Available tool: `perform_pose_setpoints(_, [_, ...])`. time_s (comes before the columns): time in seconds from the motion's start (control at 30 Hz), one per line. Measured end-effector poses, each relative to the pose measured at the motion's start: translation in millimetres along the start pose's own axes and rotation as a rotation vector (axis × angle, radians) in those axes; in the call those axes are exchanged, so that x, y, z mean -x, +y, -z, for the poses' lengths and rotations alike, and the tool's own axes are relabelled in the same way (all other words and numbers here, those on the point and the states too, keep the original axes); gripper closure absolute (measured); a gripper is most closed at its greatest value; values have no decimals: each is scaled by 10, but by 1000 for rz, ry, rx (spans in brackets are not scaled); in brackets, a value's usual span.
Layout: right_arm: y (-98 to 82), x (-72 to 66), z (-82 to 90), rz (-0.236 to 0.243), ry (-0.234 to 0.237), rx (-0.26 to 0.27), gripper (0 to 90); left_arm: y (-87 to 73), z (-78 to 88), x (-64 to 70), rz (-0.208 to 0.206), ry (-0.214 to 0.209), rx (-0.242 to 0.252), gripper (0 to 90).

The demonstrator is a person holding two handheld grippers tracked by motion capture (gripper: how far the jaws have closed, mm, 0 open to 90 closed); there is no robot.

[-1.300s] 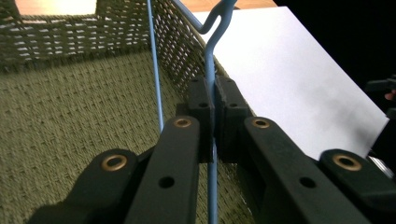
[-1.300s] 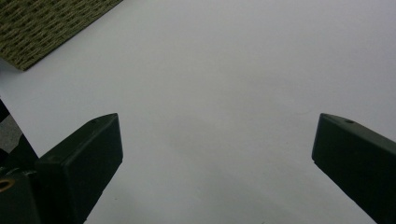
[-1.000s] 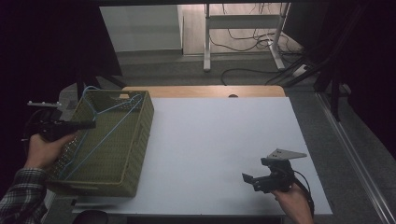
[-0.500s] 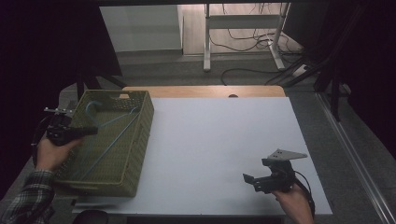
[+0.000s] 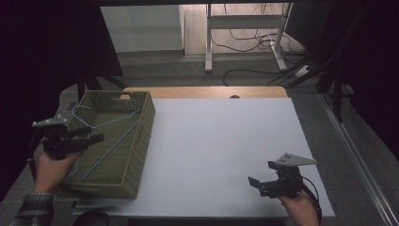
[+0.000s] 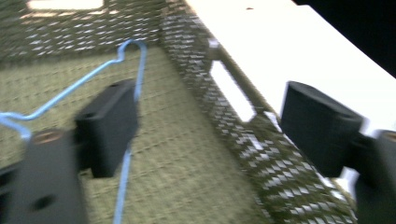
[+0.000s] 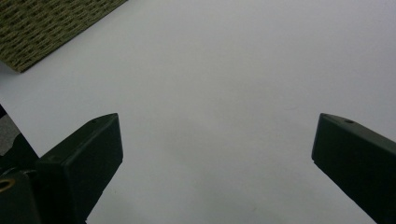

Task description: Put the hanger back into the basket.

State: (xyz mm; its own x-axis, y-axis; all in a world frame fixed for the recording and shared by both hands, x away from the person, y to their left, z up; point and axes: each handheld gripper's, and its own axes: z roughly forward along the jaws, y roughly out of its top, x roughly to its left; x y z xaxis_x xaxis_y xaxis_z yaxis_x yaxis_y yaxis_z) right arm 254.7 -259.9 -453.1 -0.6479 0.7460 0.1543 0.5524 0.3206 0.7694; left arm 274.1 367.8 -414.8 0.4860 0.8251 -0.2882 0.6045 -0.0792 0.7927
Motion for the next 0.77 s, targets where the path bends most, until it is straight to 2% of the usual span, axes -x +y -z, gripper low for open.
perform_pose_setpoints(0.03, [-6, -3, 17, 0, -1, 4, 15, -28, 4, 94, -24, -10, 9, 153])
perform_pose_setpoints(0.07, [-11, -6, 34, 2, -5, 8, 14, -28, 4, 94, -24, -10, 9, 143])
perform_pose_setpoints(0.1, [-16, -10, 51, 3, -9, 10, 12, -81, 5, 284, -51, -12, 21, 106])
perform_pose_setpoints(0.13, [-21, -14, 67, 4, -13, 13, 11, -81, 5, 284, -51, -12, 21, 92])
perform_pose_setpoints(0.17, [-28, -15, 84, 6, -16, 16, 10, -118, 6, 371, -61, -22, 32, 91])
perform_pose_setpoints(0.2, [-35, -17, 99, 7, -18, 19, 9, -199, -15, 521, -57, -55, 45, 76])
perform_pose_setpoints(0.23, [-35, -17, 99, 7, -18, 19, 9, -199, -15, 521, -57, -55, 45, 58])
perform_pose_setpoints(0.3, [-62, -29, 145, 7, -25, 26, 10, -289, -57, 647, -59, -102, 53, 39])
perform_pose_setpoints(0.33, [-62, -29, 145, 7, -25, 26, 10, -334, -78, 709, -70, -102, 53, 39])
perform_pose_setpoints(0.4, [-92, -41, 190, 19, -37, 38, 10, -412, -134, 815, -89, -88, 39, 24])
perform_pose_setpoints(0.43, [-102, -45, 201, 21, -42, 40, 11, -478, -203, 898, -122, -53, 6, 22])
perform_pose_setpoints(0.47, [-113, -46, 211, 25, -48, 39, 11, -478, -203, 898, -122, -53, 6, 21])
perform_pose_setpoints(0.53, [-125, -44, 216, 27, -52, 37, 11, -548, -274, 960, -166, -25, -30, 22])
perform_pose_setpoints(0.57, [-148, -35, 217, 24, -56, 32, 11, -617, -334, 999, -197, 7, -62, 14])
perform_pose_setpoints(0.6, [-148, -35, 217, 24, -56, 32, 11, -617, -334, 999, -197, 7, -62, 13])
perform_pose_setpoints(0.63, [-164, -21, 207, 21, -57, 25, 11, -661, -377, 1007, -215, 17, -87, 6])
perform_pose_setpoints(0.67, [-169, -15, 201, 22, -57, 23, 11, -671, -388, 1001, -222, 21, -92, 0])
perform_pose_setpoints(0.77, [-173, -8, 189, 27, -58, 22, 11, -670, -390, 977, -202, 22, -97, 0])
